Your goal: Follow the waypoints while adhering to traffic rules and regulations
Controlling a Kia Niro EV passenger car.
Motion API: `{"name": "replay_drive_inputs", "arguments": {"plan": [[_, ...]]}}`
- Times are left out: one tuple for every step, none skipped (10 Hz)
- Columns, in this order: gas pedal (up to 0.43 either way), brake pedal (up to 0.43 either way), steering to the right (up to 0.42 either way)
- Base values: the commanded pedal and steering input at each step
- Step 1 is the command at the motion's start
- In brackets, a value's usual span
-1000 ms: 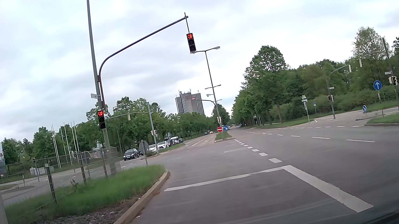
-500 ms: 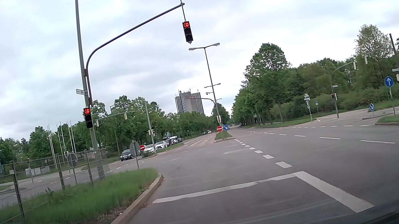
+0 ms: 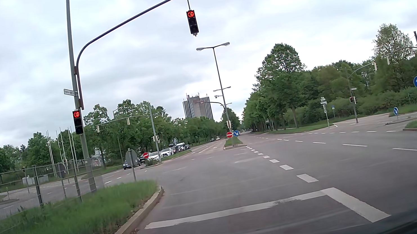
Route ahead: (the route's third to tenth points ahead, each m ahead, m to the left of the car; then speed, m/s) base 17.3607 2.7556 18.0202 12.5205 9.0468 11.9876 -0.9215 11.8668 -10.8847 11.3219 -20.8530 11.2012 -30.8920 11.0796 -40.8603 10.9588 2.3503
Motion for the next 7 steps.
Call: {"name": "replay_drive_inputs", "arguments": {"plan": [[0.0,0.207,-0.003],[0.0,0.207,-0.003],[0.0,0.207,-0.004],[0.0,0.207,-0.003],[0.0,0.207,-0.004],[0.0,0.207,-0.004],[0.0,0.207,-0.004]]}}
